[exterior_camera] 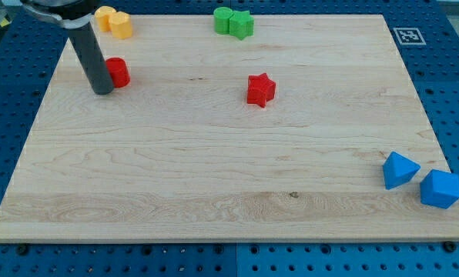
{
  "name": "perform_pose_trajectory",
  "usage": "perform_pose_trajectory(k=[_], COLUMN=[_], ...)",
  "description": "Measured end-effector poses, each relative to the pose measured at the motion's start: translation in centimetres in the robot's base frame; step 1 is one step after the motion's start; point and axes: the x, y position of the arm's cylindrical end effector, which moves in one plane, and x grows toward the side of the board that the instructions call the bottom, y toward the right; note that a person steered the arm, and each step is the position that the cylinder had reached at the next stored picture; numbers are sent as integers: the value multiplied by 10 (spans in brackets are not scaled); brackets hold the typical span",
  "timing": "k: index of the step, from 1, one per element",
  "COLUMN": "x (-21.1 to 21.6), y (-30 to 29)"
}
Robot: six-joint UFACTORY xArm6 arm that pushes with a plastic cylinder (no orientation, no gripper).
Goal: Move the red circle at the bottom right of the hexagon
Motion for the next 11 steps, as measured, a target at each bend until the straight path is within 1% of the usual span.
perform_pose_trajectory(k=[2,3,4,5,8,9,10,11], x=[-30,-5,0,-14,-74,-80,-38,18], y=[0,9,16,16,17,23,67,134])
